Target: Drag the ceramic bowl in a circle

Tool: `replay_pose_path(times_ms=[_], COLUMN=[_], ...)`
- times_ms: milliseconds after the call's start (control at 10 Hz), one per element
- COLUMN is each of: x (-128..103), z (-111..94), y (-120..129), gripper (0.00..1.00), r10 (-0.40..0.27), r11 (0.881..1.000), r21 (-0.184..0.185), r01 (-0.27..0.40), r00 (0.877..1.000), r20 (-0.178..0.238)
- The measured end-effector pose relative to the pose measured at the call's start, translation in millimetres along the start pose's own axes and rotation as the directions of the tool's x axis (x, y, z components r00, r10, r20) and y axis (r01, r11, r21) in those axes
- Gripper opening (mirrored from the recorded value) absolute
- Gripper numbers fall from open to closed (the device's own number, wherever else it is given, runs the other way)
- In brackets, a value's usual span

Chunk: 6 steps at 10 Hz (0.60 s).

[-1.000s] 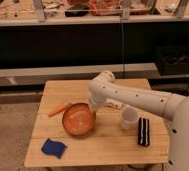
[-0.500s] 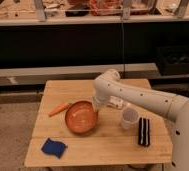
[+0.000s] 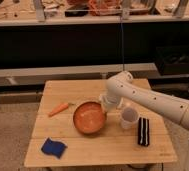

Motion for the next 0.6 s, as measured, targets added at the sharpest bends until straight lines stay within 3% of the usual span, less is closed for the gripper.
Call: replay_pose_path(times_ms=[300,600], x=[-12.1,-22.4], z=[-2.4,-1.8], y=[18.3,19.3], gripper=[0.01,0.01], r10=[0.022,0.033], r11=[1.0,0.999], r21=[0.011,0.023], r01=[-0.022,-0.033], r00=[1.0,0.999], r20=[0.001,0.001])
